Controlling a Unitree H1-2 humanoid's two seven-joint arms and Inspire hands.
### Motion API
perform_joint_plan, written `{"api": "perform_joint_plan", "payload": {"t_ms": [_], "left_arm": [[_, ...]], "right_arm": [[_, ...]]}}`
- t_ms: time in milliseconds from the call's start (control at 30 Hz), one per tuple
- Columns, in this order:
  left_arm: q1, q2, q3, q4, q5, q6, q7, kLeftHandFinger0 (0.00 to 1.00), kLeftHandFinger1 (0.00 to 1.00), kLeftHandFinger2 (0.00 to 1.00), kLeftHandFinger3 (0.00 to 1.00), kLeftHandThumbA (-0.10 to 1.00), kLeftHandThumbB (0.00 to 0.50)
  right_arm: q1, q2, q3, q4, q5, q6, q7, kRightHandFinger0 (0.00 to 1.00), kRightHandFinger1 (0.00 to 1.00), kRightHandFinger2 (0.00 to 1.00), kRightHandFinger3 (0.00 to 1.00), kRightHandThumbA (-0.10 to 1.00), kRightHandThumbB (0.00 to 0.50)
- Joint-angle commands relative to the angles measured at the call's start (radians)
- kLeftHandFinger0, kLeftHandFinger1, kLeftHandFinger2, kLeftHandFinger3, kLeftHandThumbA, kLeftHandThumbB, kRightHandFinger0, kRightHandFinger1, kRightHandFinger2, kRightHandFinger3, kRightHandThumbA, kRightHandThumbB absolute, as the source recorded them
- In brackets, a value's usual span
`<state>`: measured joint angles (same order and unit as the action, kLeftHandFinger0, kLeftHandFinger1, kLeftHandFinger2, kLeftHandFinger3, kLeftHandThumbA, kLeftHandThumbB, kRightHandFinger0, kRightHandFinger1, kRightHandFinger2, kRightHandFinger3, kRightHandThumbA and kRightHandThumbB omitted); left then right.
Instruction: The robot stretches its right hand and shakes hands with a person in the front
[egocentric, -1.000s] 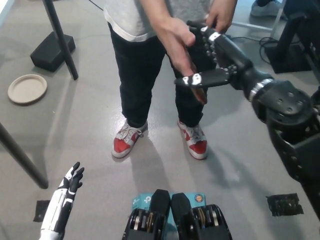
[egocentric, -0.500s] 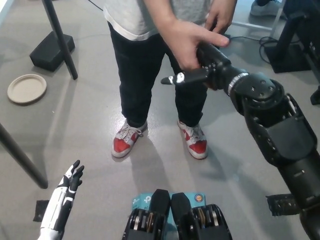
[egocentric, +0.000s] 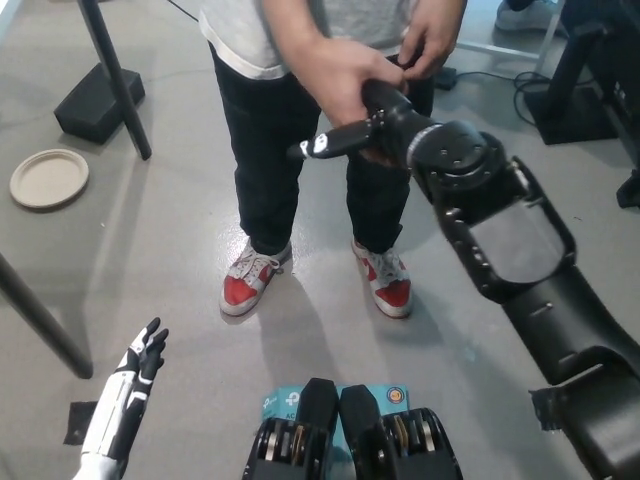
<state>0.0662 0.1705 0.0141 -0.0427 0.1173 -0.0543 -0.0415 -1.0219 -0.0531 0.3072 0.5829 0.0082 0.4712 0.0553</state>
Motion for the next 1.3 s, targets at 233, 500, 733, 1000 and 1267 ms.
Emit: {"api": "perform_joint_plan", "payload": {"t_ms": [233,500,733,1000,1267], "left_arm": [[-0.012,0.025,0.008,-0.023,0.003,-0.017,-0.007,1.0,1.0,1.0,1.0,1.0,0.078],[-0.012,0.026,0.008,-0.022,0.004,-0.022,-0.006,1.0,1.0,1.0,1.0,1.0,0.054],[-0.016,0.027,0.01,-0.032,0.008,-0.004,-0.004,1.0,1.0,1.0,1.0,1.0,0.065],[-0.013,0.025,0.008,-0.036,0.01,-0.001,-0.004,1.0,1.0,1.0,1.0,1.0,0.079],[-0.019,0.024,0.006,-0.033,0.004,0.003,-0.009,1.0,1.0,1.0,1.0,1.0,0.058]], "right_arm": [[-0.03,0.023,0.008,-0.034,-0.241,-0.016,-0.208,0.98,1.0,1.0,1.0,0.07,0.179],[0.024,-0.001,-0.037,-0.275,-0.297,-0.001,-0.171,0.9,0.99,1.0,1.0,0.09,0.179],[-0.013,0.018,-0.2,-0.751,-0.391,-0.001,0.008,0.72,0.82,0.9,1.0,0.1,0.164],[-0.037,0.037,-0.272,-0.806,-0.486,-0.001,0.148,0.72,0.8,0.85,1.0,0.11,0.165],[-0.015,0.051,-0.244,-0.408,-0.534,-0.001,0.119,0.84,0.94,1.0,1.0,0.17,0.201]]}}
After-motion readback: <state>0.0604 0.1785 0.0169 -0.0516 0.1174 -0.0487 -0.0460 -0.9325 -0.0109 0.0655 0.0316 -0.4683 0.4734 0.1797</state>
